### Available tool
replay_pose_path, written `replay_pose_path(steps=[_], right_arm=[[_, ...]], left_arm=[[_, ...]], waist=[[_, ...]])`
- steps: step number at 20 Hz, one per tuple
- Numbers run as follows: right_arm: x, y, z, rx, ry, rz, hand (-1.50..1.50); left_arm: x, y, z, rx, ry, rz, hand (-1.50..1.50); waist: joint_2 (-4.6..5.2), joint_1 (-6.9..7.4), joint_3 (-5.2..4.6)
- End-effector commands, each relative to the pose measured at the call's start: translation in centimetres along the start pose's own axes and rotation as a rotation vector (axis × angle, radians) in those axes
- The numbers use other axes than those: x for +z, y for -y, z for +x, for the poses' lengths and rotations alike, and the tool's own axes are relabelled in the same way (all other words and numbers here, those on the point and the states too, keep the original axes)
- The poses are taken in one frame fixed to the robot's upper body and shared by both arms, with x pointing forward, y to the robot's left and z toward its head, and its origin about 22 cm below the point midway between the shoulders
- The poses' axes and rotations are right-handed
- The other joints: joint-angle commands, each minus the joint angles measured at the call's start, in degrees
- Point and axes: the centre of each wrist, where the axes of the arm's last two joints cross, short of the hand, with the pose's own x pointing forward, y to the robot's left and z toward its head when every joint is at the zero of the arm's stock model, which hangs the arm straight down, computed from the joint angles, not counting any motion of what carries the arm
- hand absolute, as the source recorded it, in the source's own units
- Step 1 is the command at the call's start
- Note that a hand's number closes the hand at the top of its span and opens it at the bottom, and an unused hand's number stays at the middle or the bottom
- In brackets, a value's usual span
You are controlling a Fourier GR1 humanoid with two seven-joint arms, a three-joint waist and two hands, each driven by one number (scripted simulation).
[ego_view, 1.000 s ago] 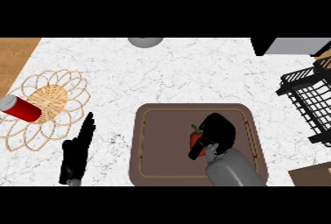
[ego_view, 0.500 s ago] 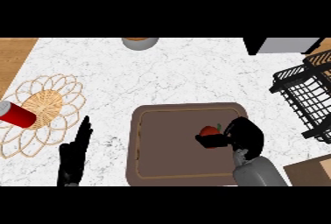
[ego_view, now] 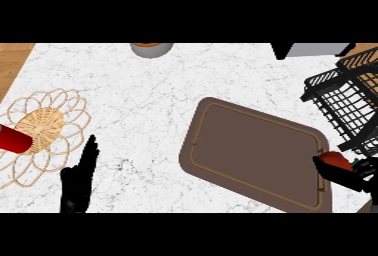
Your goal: Pick the bell pepper from the tray and place it in the tiered basket
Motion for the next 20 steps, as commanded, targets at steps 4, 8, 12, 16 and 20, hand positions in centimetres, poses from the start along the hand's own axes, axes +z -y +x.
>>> replay_pose_path(steps=[4, 8, 12, 16, 20], right_arm=[[4.2, 9.6, -1.4, -0.322, -0.005, -0.285, 1.5], [8.9, 15.0, -2.0, -0.295, 0.083, -0.452, 1.5], [10.8, 17.0, -2.1, -0.238, 0.069, -0.53, 1.5], [9.9, 20.9, -1.5, -0.203, 0.074, -0.556, 1.5], [9.5, 21.9, 0.5, -0.222, 0.038, -0.551, 1.5]], left_arm=[[-0.2, -0.1, 1.0, -0.005, -0.012, -0.011, 0.0], [0.1, 0.3, 0.0, -0.006, -0.004, -0.015, 0.0], [-0.2, 0.0, 0.0, -0.014, 0.001, -0.069, 0.0], [0.7, 1.3, 1.2, -0.012, 0.015, -0.068, 0.0], [-0.8, 1.0, 0.9, -0.01, 0.006, -0.071, 0.0]], waist=[[0.17, 0.53, -0.1], [0.37, 0.98, -0.22], [0.88, 3.01, -0.09], [0.69, 3.01, -0.06], [0.93, 3.65, -0.11]])
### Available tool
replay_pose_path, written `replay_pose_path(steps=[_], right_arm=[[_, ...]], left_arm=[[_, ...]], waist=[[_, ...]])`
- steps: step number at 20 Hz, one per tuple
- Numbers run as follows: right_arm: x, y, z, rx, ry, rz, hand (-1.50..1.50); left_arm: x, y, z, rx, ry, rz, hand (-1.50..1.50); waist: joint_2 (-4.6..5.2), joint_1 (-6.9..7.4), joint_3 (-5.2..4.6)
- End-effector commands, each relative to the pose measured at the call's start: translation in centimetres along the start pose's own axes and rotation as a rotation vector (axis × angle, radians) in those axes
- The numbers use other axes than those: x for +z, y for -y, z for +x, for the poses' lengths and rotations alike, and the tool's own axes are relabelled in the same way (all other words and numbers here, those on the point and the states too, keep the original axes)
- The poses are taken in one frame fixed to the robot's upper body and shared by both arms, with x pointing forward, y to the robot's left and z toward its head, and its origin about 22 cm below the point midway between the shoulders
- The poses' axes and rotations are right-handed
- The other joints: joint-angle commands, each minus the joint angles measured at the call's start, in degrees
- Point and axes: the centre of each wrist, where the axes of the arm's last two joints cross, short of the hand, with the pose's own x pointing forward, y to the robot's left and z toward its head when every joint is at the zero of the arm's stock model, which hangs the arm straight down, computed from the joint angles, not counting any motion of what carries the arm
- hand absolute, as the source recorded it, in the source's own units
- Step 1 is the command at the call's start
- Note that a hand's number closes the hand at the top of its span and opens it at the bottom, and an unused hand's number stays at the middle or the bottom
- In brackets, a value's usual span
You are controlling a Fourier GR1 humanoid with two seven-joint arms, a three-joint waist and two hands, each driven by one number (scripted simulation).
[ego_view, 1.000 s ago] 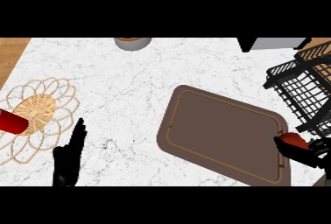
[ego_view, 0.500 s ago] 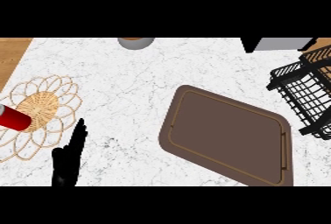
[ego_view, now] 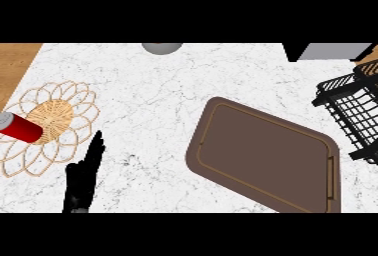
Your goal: Pick the bell pepper from the tray and place it in the tiered basket
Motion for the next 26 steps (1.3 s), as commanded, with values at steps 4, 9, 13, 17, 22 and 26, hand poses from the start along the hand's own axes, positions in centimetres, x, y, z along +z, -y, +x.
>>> replay_pose_path(steps=[4, 9, 13, 17, 22, 26], right_arm=[[-2.5, 2.5, 2.5, -0.036, -0.139, 0.058, 1.5], [-8.2, 1.0, 3.9, -0.034, -0.16, 0.047, 1.5], [-9.2, -1.1, 3.9, -0.044, -0.131, 0.128, 1.5], [-11.1, -3.2, 3.1, -0.017, -0.101, 0.179, 1.5], [-13.9, -7.5, 2.9, 0.026, -0.106, 0.189, 1.5], [-12.9, -10.6, 4.9, 0.059, -0.141, 0.187, 1.5]], left_arm=[[-0.4, 0.3, 0.0, 0.004, -0.023, -0.016, 0.0], [-1.6, 1.6, 1.5, -0.018, 0.005, -0.023, 0.0], [-1.0, 1.1, 0.3, 0.007, -0.001, -0.029, 0.0], [0.9, 0.6, -0.5, -0.006, 0.01, 0.0, 0.0], [1.3, 1.0, -0.5, 0.004, -0.002, -0.024, 0.0], [-1.6, -1.6, 0.9, 0.009, -0.006, -0.035, 0.0]], waist=[[0.2, 0.93, 0.03], [0.59, 1.81, 0.07], [0.37, 1.2, 0.11], [0.26, 1.11, 0.14], [0.37, 1.38, 0.16], [0.41, 1.26, 0.12]])
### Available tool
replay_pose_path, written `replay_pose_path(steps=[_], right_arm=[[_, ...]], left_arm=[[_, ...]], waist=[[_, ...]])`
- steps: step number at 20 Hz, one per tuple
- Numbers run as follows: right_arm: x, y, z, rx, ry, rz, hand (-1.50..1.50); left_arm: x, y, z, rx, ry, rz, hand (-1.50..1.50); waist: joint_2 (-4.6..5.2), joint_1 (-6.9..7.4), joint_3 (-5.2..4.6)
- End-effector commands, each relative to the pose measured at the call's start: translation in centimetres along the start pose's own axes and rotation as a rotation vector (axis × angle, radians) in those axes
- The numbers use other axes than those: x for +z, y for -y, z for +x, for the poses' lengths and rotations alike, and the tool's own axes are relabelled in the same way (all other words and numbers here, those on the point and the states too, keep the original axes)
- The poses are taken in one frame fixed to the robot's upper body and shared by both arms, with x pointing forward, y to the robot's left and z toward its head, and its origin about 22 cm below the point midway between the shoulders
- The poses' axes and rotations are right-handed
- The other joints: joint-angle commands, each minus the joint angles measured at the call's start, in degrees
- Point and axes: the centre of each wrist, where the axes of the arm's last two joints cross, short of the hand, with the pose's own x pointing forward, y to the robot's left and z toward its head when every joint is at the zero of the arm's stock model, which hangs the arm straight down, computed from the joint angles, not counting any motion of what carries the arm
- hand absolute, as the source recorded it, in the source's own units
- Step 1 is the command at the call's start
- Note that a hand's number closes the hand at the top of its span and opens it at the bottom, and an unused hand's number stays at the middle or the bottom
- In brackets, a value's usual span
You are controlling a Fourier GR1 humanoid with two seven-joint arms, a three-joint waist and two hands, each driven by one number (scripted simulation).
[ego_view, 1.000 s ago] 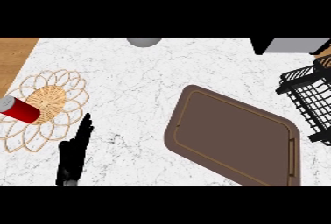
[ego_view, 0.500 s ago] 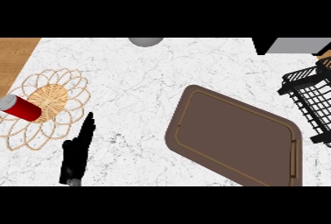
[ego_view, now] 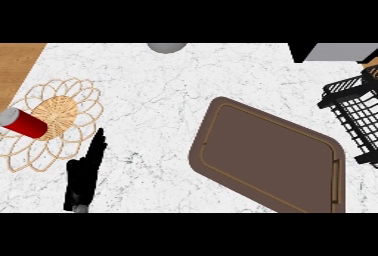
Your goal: Pick the bell pepper from the tray and place it in the tiered basket
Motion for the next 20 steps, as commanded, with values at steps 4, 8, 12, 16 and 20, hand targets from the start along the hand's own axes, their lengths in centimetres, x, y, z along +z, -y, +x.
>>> replay_pose_path(steps=[4, 8, 12, 16, 20], right_arm=[[-2.8, -3.6, 0.3, -0.02, -0.069, 0.013, 1.5], [-2.7, -7.0, -1.7, -0.158, -0.095, 0.045, 1.5], [-2.9, -8.6, -3.1, -0.395, -0.148, 0.121, -1.5], [-3.5, -8.6, -3.9, -0.549, -0.127, 0.081, -1.5], [-3.3, -7.2, -4.2, -0.719, -0.092, 0.026, -1.5]], left_arm=[[1.6, -1.2, -2.1, -0.006, -0.001, -0.018, 0.0], [0.7, 0.0, -0.4, -0.003, 0.004, 0.018, 0.0], [0.0, 0.3, -0.2, 0.011, 0.014, -0.003, 0.0], [0.1, 0.1, 0.1, -0.01, 0.004, 0.017, 0.0], [-0.8, 0.3, -0.1, 0.006, -0.007, 0.028, 0.0]], waist=[[-0.03, 0.01, -0.01], [0.03, 0.04, 0.04], [0.09, -0.15, 0.09], [-0.04, -0.24, 0.06], [-0.14, -0.84, 0.01]])
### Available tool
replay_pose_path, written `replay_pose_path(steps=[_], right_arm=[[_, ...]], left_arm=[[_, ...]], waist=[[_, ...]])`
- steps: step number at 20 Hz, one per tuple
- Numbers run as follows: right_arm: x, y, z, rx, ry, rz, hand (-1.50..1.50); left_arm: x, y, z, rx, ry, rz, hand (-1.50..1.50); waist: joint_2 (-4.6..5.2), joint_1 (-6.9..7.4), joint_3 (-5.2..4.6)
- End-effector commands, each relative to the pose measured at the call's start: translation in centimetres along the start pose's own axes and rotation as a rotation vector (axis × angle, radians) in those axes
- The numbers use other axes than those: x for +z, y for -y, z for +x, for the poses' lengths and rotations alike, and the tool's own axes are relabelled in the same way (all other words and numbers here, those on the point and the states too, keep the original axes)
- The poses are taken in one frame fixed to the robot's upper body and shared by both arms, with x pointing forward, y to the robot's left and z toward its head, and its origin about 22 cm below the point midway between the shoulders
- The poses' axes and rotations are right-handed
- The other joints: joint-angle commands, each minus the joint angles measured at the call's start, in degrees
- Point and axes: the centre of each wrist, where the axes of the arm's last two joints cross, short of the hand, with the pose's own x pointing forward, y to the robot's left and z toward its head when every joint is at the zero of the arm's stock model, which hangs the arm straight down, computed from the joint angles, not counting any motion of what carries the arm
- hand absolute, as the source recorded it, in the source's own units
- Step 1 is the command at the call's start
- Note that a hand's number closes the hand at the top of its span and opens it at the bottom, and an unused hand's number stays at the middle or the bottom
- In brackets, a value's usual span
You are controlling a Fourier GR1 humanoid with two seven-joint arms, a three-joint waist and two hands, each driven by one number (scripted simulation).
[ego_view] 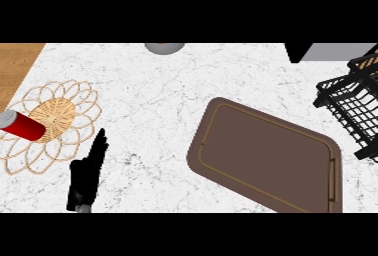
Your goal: Pick the bell pepper from the tray and place it in the tiered basket
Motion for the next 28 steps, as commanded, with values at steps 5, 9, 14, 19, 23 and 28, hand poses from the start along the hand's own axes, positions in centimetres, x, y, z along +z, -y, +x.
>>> replay_pose_path(steps=[5, 9, 14, 19, 23, 28], right_arm=[[-0.5, 3.8, 0.8, -0.177, 0.089, -0.289, -1.5], [-0.5, 9.2, -0.4, -0.163, 0.047, -0.461, -1.5], [2.5, 16.5, -2.1, -0.195, -0.022, -0.511, -1.5], [7.2, 23.1, -4.3, -0.205, -0.022, -0.522, -1.5], [10.5, 28.1, -7.0, -0.169, -0.013, -0.483, -1.5], [14.3, 33.3, -10.8, -0.212, -0.006, -0.426, -1.5]], left_arm=[[0.7, 0.0, -0.5, -0.003, -0.017, -0.006, 0.0], [0.9, -0.9, -1.9, 0.001, -0.019, 0.018, 0.0], [1.4, -1.0, -0.6, 0.013, -0.027, 0.05, 0.0], [1.3, -1.8, -1.1, 0.006, -0.043, 0.07, 0.0], [2.7, -1.7, -2.6, 0.031, -0.041, 0.082, 0.0], [1.8, -2.5, -1.0, 0.012, -0.045, 0.074, 0.0]], waist=[[0.32, -0.16, 0.19], [0.08, -1.67, 0.11], [-0.54, -3.23, 0.14], [-0.55, -4.03, 0.16], [-0.88, -5.11, 0.15], [-0.76, -4.64, 0.23]])
